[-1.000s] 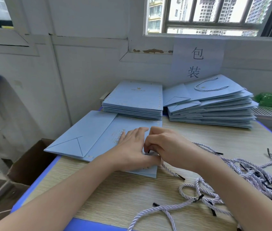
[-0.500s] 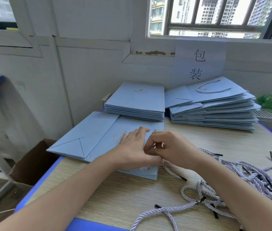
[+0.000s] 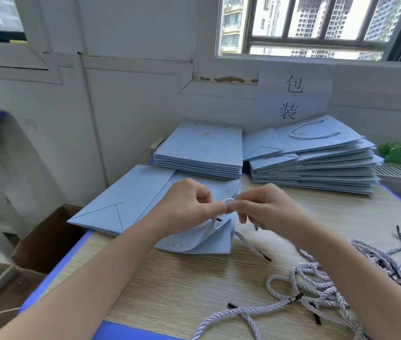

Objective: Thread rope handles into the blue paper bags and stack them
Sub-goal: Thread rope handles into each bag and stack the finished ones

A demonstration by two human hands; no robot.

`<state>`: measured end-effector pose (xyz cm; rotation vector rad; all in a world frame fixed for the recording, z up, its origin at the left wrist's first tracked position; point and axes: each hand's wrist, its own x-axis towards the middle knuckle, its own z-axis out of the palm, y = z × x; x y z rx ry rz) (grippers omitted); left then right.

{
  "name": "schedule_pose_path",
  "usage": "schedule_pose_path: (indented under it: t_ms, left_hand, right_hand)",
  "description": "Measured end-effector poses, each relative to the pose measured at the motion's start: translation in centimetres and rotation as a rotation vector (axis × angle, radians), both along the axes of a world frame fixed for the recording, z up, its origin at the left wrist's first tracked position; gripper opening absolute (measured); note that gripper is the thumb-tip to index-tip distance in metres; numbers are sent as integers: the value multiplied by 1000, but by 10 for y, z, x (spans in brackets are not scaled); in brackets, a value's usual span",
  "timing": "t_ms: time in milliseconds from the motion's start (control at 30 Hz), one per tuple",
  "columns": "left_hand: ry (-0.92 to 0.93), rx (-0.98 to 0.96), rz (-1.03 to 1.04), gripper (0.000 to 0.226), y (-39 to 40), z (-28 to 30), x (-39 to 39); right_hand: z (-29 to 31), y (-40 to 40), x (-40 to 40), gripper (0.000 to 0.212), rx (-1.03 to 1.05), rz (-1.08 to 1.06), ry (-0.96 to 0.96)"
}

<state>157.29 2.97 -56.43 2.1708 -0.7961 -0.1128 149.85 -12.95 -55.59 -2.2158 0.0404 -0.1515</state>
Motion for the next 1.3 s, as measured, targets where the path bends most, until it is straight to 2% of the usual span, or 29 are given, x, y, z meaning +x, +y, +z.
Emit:
schedule_pose_path:
  t_ms: [100,267,333,400,467,567,733,900,1067,1133,1233,1300]
  left_hand:
    - [-31,7,-1,30,0,-1,0]
    - [-30,21,-38,20,-3,-3,-2]
    - [-9,19,-58,26,-4,-3,-3]
    - [-10,35,-69,42,-3,-4,-3]
    - [-16,84,-84,54,-1,-6,-2]
    - [-48,173,-89,51,-1,-10,1]
    - [-135,235,-7,42,-3,-17,8]
    - [-175,288,-22,44,-3,-19,11]
    - [-183,318,-57,44,-2,-18,11]
    - [-169,306,-37,42,-3,-17,11]
    - [-183,310,9,39,-2,-17,11]
    - [-236,346,23,43,-2,-18,11]
  right_hand:
    - [-11,15,1,28,18,46,105]
    - [-15,15,6,15,19,38,101]
    - [-9,10,6,18,-66,24,36]
    - [-1,-1,4,28,-114,-55,-49]
    - [8,-20,1,25,-97,-161,-117]
    - [13,-41,-1,24,-50,-244,-146]
    - [9,-34,-3,34,-106,-83,8]
    - [-1,-36,0,23,-533,-152,27]
    - [3,-37,-1,13,-443,-80,15]
    - [3,-37,-1,12,-442,-3,75]
    - [0,-39,0,7,-532,69,175]
    - [-1,-41,1,3,-608,44,152]
